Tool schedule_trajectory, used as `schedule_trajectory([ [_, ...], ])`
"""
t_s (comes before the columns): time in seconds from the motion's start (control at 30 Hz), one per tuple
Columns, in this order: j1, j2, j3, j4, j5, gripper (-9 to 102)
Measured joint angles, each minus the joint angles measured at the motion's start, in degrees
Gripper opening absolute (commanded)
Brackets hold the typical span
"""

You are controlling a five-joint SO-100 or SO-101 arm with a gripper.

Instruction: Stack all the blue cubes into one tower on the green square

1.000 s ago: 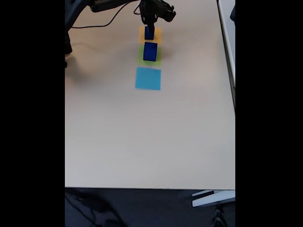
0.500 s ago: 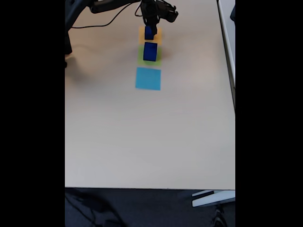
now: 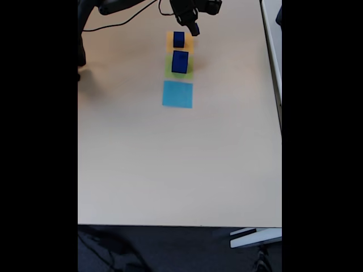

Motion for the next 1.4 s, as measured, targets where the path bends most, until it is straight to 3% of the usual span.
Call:
schedule_trajectory([
  [0.47,10.63,1.49,5.27,-0.62,-9.58,1],
  [1.4,17.75,-4.13,11.25,-5.45,-8.61,1],
])
